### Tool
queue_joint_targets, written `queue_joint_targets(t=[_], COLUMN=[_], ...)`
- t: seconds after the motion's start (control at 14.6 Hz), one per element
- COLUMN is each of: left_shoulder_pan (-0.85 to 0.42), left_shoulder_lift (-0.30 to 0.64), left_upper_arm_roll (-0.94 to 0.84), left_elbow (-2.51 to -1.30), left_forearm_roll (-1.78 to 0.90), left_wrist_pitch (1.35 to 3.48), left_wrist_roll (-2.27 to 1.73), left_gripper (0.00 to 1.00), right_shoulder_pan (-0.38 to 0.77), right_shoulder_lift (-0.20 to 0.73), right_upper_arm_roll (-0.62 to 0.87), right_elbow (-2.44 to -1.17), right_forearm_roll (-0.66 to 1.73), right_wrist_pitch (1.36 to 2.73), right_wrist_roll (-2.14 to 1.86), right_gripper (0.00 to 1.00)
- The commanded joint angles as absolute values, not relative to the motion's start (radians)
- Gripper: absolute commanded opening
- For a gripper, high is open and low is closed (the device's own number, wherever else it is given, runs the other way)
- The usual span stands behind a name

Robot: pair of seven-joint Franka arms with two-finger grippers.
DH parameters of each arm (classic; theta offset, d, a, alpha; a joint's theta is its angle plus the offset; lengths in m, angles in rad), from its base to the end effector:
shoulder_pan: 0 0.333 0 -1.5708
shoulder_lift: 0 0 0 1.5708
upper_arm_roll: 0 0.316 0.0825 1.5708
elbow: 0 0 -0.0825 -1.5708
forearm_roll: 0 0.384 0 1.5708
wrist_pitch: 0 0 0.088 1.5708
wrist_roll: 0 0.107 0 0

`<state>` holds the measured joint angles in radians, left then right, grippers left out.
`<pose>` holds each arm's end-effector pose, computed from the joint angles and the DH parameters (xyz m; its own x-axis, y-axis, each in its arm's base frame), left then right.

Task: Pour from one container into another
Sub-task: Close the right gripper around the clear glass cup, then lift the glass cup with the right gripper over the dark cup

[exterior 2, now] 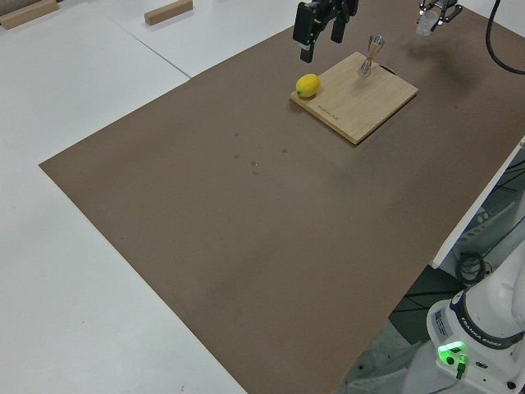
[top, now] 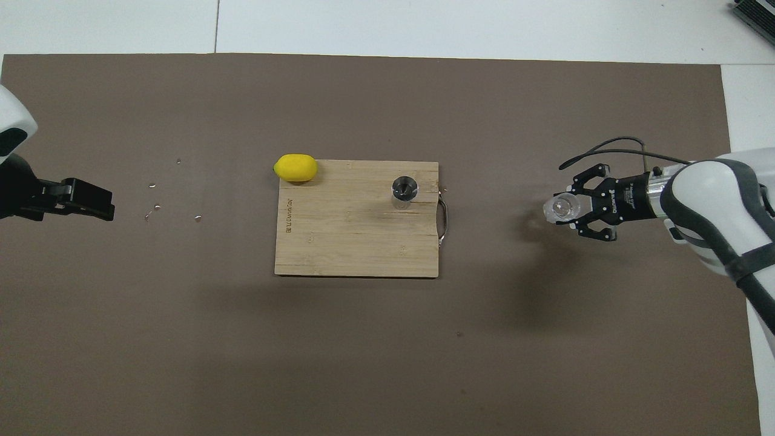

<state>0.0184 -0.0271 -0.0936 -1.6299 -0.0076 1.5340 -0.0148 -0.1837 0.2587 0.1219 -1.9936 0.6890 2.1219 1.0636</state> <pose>0.5392 -0.0421 0.6084 0.9958 -0.0603 -0.0689 -0.0601 -0.9982 0.0040 0.5912 -0.0102 0.3320 0.0419 -0.8238 -0.5654 -0.9986 -0.0168 -0.0495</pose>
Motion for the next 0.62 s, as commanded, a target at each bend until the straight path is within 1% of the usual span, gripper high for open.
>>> queue_joint_targets(t=[0.0, 0.14, 0.55], left_shoulder_pan=[0.040, 0.049, 0.044], left_shoulder_lift=[-0.060, -0.051, -0.055], left_upper_arm_roll=[-0.104, -0.104, -0.104], left_elbow=[-1.684, -1.681, -1.689], left_forearm_roll=[-0.018, -0.018, -0.018], left_wrist_pitch=[1.583, 1.662, 1.655], left_wrist_roll=[0.000, 0.044, 0.043], left_gripper=[1.00, 1.00, 1.00], right_shoulder_pan=[-0.114, -0.057, 0.089], right_shoulder_lift=[0.259, 0.267, 0.322], right_upper_arm_roll=[0.118, 0.120, 0.120], right_elbow=[-1.956, -1.918, -1.787], right_forearm_roll=[0.655, 0.591, 0.399], right_wrist_pitch=[2.184, 2.220, 2.261], right_wrist_roll=[1.201, 1.334, 1.681], right_gripper=[0.00, 0.00, 0.00])
